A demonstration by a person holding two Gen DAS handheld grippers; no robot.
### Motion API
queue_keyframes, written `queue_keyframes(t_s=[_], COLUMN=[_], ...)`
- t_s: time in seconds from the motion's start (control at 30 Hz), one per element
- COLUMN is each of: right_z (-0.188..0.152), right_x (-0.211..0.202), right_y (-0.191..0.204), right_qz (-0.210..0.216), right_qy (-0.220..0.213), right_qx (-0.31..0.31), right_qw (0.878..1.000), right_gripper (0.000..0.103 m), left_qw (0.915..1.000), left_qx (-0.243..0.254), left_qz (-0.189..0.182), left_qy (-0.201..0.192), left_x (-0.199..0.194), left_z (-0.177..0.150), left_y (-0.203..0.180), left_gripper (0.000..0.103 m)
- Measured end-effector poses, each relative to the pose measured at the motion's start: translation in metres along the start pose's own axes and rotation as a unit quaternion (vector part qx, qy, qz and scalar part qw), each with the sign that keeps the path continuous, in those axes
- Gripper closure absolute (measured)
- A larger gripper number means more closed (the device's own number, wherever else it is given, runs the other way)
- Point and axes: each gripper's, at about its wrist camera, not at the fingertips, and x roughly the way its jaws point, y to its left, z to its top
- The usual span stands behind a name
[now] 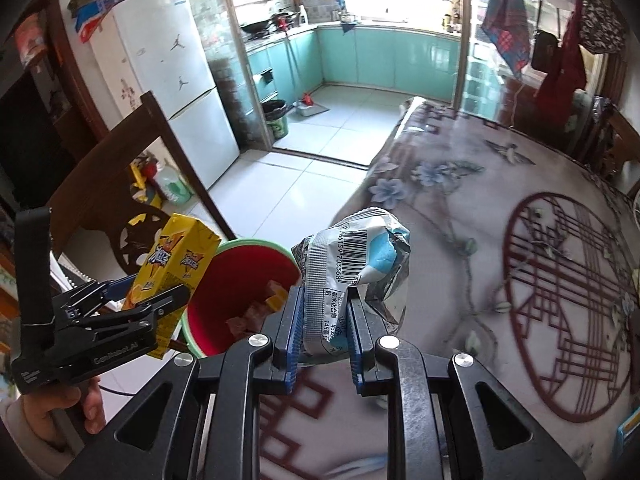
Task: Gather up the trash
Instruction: 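Carry the carton and wrapper over the red bucket and open both tools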
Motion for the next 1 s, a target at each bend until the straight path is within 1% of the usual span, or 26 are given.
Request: queue_keyframes(t_s=[0.2, 0.47, 0.8, 0.83, 0.87, 0.9, 0.93, 0.97, 1.0], right_z=[0.007, 0.017, 0.023, 0.024, 0.024, 0.025, 0.025, 0.026, 0.026], right_x=[0.030, 0.063, 0.081, 0.082, 0.083, 0.083, 0.083, 0.081, 0.079], right_y=[0.021, 0.042, 0.058, 0.059, 0.060, 0.062, 0.063, 0.063, 0.063], right_qz=[0.028, 0.049, 0.062, 0.068, 0.067, 0.065, 0.061, 0.060, 0.059], right_qy=[0.022, 0.047, 0.057, 0.057, 0.058, 0.059, 0.055, 0.050, 0.046], right_qx=[-0.011, -0.026, -0.042, -0.044, -0.047, -0.049, -0.051, -0.052, -0.052], right_qw=[0.999, 0.997, 0.996, 0.995, 0.995, 0.995, 0.995, 0.996, 0.996], right_gripper=[0.086, 0.086, 0.086, 0.082, 0.074, 0.069, 0.063, 0.059, 0.058], left_qw=[0.9996, 0.9982, 0.9961, 0.9958, 0.9957, 0.9956, 0.9955, 0.9956, 0.9955], left_qx=[-0.016, -0.027, -0.040, -0.041, -0.044, -0.047, -0.049, -0.052, -0.054], left_qz=[0.014, 0.025, 0.034, 0.033, 0.033, 0.035, 0.036, 0.037, 0.038], left_qy=[0.020, 0.047, 0.072, 0.074, 0.074, 0.073, 0.072, 0.069, 0.068], left_x=[0.014, 0.036, 0.053, 0.055, 0.055, 0.055, 0.055, 0.054, 0.053], left_z=[-0.002, -0.001, 0.002, 0.003, 0.004, 0.005, 0.005, 0.006, 0.006], left_y=[0.020, 0.040, 0.059, 0.060, 0.061, 0.062, 0.062, 0.063, 0.064], left_gripper=[0.041, 0.041, 0.041, 0.040, 0.037, 0.030, 0.026, 0.021, 0.021])
